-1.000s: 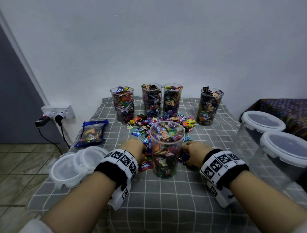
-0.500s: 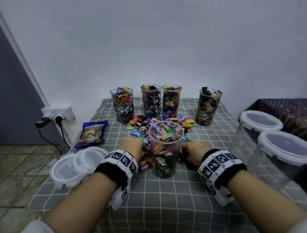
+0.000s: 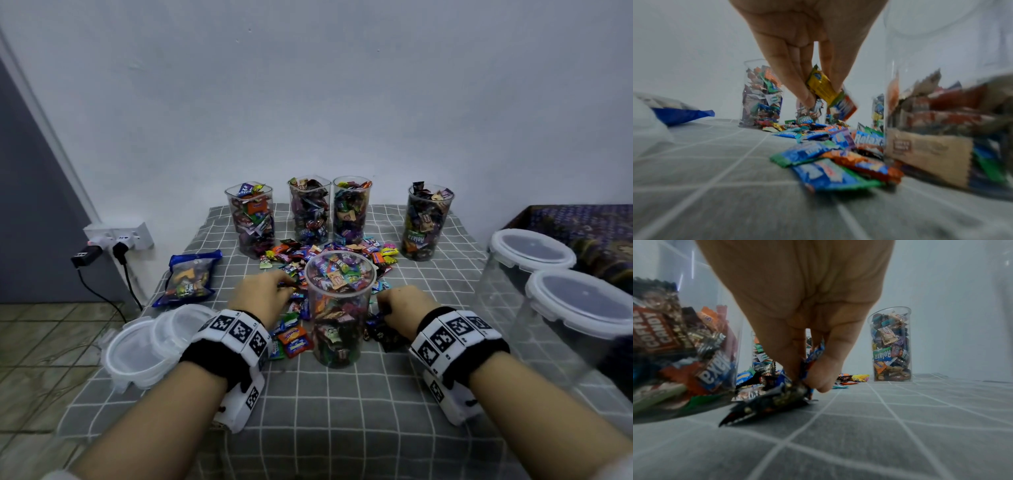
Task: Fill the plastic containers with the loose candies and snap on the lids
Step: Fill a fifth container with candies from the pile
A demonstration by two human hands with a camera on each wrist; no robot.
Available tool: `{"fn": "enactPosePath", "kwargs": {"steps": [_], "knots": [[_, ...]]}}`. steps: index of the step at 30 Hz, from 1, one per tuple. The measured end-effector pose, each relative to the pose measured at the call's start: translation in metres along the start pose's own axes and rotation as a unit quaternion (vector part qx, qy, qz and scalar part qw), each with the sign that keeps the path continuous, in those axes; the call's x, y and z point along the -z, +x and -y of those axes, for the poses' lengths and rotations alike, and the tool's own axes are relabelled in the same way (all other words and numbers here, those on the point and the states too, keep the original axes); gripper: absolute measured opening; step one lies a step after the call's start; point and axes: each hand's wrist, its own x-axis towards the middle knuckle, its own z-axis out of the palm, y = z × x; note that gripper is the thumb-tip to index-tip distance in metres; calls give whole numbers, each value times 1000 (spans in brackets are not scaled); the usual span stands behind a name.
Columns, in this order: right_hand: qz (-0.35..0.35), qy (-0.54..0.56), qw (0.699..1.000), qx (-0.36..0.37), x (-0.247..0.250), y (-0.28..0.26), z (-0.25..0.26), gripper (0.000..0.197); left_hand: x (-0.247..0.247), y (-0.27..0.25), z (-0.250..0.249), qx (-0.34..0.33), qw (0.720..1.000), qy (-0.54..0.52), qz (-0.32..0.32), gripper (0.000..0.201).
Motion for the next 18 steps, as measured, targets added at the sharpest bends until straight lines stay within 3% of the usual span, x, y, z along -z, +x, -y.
{"fn": "enactPosePath", "kwargs": {"steps": [5, 11, 15, 18], "knots": [[-28, 31, 999, -3, 1, 0, -5, 22, 15, -6, 7, 11, 994, -88, -57, 21], [-111, 46, 993, 3, 9, -11, -9, 19, 31, -10, -2, -15, 977, -191, -99, 15], [-208, 79, 975, 27, 29, -20, -6, 16, 40, -7, -12, -35, 966, -237, -98, 13], [-303, 112, 945, 50, 50, -25, -2, 14, 42, -7, -18, -43, 960, -259, -91, 16]]}}
